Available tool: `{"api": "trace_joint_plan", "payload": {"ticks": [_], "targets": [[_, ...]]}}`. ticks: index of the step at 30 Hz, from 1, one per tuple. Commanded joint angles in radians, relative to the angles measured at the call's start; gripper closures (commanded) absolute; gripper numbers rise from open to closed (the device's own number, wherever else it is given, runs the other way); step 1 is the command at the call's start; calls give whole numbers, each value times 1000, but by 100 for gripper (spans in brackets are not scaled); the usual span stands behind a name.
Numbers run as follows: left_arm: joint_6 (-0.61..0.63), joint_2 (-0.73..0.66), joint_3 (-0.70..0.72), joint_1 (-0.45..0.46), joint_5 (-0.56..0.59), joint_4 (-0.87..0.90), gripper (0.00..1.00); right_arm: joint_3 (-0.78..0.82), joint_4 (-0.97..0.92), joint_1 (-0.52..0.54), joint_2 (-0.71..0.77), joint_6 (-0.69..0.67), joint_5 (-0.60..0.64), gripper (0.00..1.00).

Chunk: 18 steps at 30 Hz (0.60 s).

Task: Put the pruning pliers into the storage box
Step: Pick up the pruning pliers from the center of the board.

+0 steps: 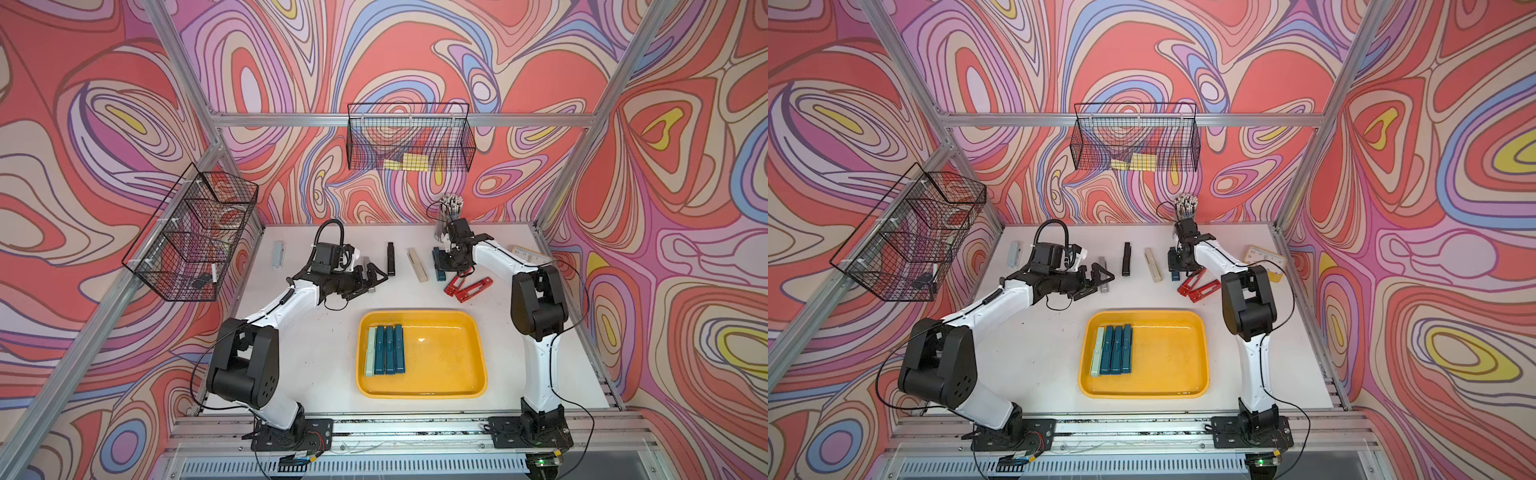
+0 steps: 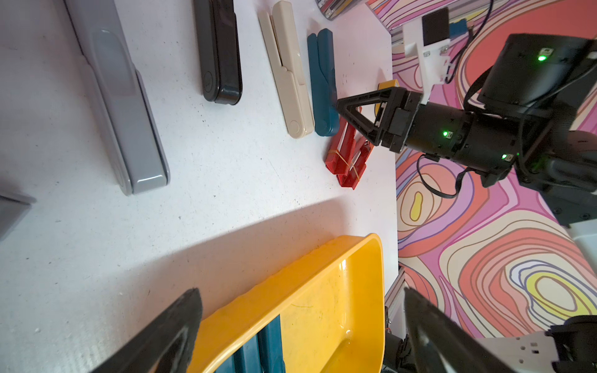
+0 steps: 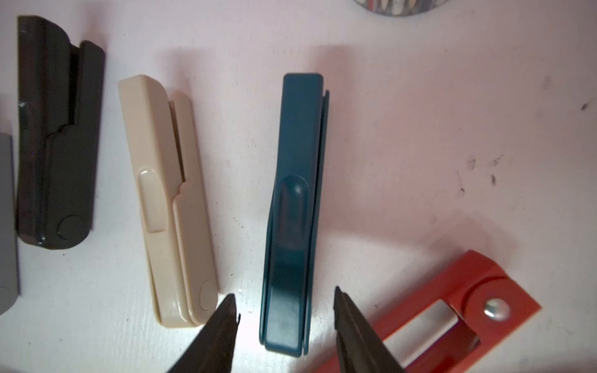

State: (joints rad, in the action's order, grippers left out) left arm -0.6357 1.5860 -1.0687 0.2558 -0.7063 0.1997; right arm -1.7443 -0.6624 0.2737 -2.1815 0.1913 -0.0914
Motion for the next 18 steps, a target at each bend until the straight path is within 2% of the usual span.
{"api": "trace_joint_plan", "payload": {"ticks": [1, 18], "targets": [[-4, 15, -22, 5, -3, -25, 1, -23, -9, -6, -25, -15, -2, 48], [-10, 22, 2, 5, -7, -50, 1, -55, -35, -5, -77, -17, -18, 52]]}}
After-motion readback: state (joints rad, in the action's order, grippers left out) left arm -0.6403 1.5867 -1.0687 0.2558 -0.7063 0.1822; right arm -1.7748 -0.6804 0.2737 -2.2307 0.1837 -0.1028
